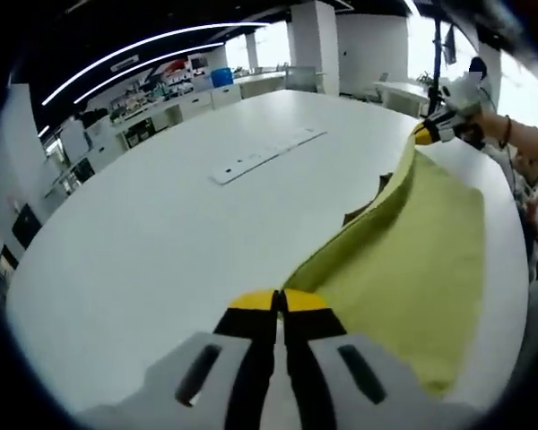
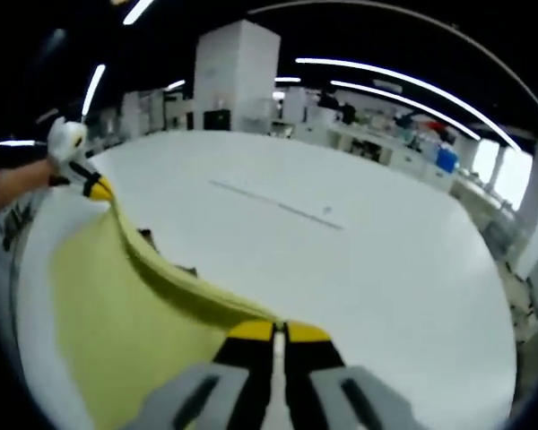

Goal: Fold the garment on the visible template until the final outline fits inside the template.

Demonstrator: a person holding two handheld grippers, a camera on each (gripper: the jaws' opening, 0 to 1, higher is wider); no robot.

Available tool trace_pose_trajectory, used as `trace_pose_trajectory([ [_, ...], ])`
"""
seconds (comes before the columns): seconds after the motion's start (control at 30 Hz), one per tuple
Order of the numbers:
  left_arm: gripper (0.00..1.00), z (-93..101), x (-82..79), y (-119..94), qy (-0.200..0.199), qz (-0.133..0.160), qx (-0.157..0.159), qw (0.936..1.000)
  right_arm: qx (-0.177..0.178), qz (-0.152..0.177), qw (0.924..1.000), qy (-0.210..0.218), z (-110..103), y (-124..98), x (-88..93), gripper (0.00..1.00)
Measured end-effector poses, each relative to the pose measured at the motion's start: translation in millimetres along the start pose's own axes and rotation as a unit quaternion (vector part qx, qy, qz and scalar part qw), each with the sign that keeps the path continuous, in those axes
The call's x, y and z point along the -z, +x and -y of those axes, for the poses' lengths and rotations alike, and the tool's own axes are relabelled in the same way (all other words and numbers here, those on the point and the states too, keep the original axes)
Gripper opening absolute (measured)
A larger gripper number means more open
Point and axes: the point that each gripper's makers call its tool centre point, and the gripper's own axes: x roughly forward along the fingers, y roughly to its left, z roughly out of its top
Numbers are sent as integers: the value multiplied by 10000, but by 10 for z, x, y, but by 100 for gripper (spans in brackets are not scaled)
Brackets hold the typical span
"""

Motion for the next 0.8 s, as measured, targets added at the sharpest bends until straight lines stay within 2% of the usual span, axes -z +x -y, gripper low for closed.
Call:
trace_pose_trajectory([
  [0.17,0,-134,39,105,-309,-10,-143,9994,48,-106,9995,306,62,186,69,0],
  [0.27,0,-232,36,113,-449,75,-351,9983,92,-112,9994,304,38,182,82,0],
  [0.37,0,-272,42,116,-815,193,-294,9961,93,-86,9994,333,43,173,82,1],
  [0.5,0,-244,34,51,-927,307,-247,9949,96,-37,9992,395,65,183,51,10],
  [0.6,8,-236,37,14,-1081,388,-215,9932,63,-46,9981,618,45,147,40,22],
  [0.67,13,-227,3,-23,-1249,603,-212,9901,11,-95,9975,707,34,114,55,27],
  [0.8,23,-211,-22,-145,-1512,811,-220,9849,-80,-136,9974,704,-25,22,57,39],
])
